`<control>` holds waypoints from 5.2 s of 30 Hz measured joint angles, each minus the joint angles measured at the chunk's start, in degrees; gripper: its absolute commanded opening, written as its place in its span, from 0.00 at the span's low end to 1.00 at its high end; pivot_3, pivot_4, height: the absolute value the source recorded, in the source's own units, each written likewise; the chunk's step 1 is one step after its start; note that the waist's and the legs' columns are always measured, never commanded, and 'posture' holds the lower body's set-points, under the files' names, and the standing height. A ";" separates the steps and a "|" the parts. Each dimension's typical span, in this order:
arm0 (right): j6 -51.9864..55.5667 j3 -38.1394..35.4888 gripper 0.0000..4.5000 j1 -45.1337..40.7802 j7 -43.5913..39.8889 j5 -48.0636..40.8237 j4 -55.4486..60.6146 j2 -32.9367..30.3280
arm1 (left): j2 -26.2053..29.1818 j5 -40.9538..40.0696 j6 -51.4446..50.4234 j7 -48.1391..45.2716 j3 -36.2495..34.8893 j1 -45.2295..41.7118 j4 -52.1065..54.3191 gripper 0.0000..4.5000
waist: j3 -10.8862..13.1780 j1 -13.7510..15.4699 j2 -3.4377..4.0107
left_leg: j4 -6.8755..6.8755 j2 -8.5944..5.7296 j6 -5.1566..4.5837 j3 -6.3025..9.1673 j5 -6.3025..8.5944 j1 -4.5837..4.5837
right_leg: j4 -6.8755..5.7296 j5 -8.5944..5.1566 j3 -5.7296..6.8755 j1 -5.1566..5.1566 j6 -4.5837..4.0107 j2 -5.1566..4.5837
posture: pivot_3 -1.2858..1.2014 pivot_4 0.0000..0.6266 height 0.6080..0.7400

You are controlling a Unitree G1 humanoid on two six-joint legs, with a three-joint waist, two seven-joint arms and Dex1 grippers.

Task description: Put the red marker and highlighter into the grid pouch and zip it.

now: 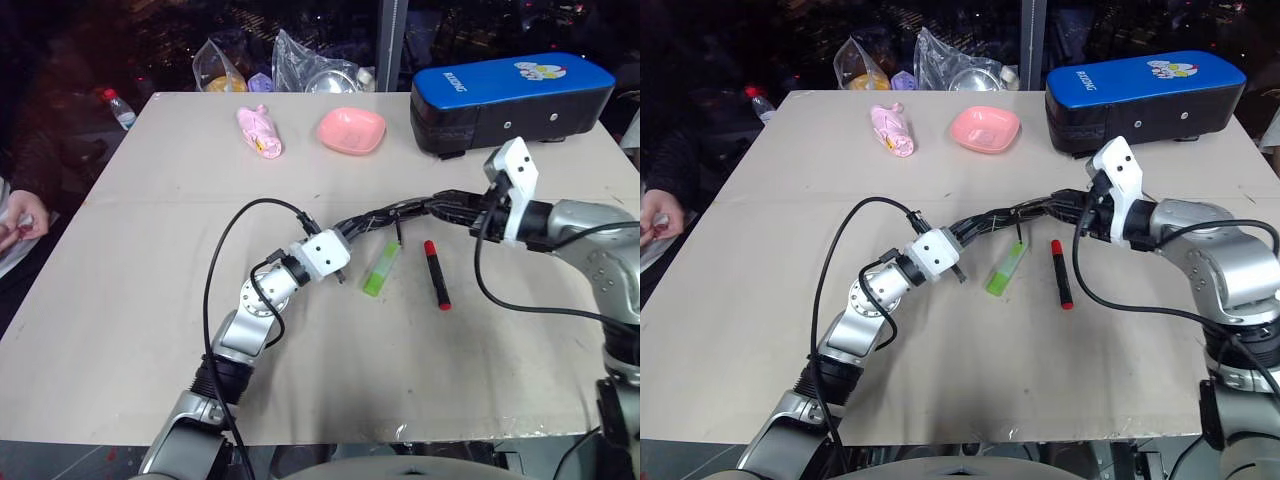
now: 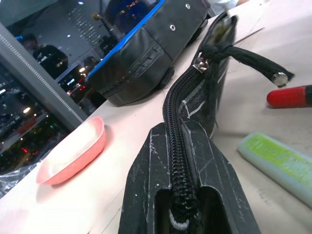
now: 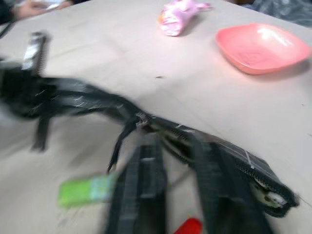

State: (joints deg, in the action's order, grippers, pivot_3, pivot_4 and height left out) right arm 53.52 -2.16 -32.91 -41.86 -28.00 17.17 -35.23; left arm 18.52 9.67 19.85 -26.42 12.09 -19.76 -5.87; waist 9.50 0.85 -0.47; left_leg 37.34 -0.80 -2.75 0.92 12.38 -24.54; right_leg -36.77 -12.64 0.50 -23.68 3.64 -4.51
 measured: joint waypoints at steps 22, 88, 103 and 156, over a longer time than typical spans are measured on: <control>-15.74 14.80 0.01 -5.88 -0.17 14.80 -16.00 2.81 | 0.42 0.88 0.25 -0.14 0.39 0.01 -0.52 0.00 | 0.00 -0.05 0.01 | 0.06 -0.06 0.00 0.10 -0.01 -0.09 | -0.01 0.00 0.11 -0.02 0.01 0.10 | 0.52 0.24 0.89; -69.53 28.09 0.96 -13.15 -6.55 46.57 -35.26 4.93 | 0.24 0.03 -1.90 -2.10 1.16 0.38 0.82 0.00 | 0.02 -0.17 0.03 | 0.10 -0.06 0.02 0.12 -0.02 -0.01 | -0.09 0.01 0.06 0.01 0.00 0.22 | 0.52 0.24 0.89; -17.73 2.09 0.96 14.79 -9.05 11.35 8.61 -0.44 | 1.77 -0.44 -4.41 0.45 -2.79 2.73 2.18 0.00 | 0.00 0.05 0.02 | 0.12 -0.05 0.02 0.38 -0.01 -0.08 | -0.09 0.01 0.25 0.09 -0.03 0.01 | 0.52 0.24 0.89; -62.40 21.29 0.07 -8.42 -16.69 38.77 -19.17 -17.37 | 4.81 -8.06 -9.34 -11.34 -1.33 3.13 9.42 0.00 | 0.02 -0.15 -0.01 | 0.20 0.02 0.02 0.10 -0.02 -0.03 | -0.03 0.00 0.03 0.06 -0.01 0.26 | 0.52 0.24 0.89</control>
State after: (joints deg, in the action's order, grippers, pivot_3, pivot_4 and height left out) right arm -8.88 19.12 -41.33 -58.55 10.77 -2.00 -52.60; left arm 23.33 1.62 10.51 -37.75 10.76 -16.64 3.55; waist 9.52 0.71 -0.48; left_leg 37.54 -0.78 -2.73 1.02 12.36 -24.57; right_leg -36.80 -12.64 0.53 -23.62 3.64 -4.25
